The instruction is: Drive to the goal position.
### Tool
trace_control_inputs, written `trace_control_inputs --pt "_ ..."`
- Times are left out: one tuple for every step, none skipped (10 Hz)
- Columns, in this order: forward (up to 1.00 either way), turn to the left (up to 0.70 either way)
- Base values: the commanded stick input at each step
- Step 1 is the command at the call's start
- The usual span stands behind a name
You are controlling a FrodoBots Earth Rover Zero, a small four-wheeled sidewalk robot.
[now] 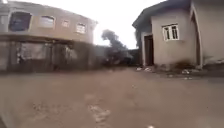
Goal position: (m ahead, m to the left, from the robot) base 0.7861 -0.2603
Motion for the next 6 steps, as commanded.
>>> trace_control_inputs --pt "0.7 0.35" --pt "0.7 0.35" --pt "0.7 0.35" --pt "0.7 0.35" --pt "0.7 0.35" --pt "0.7 0.35"
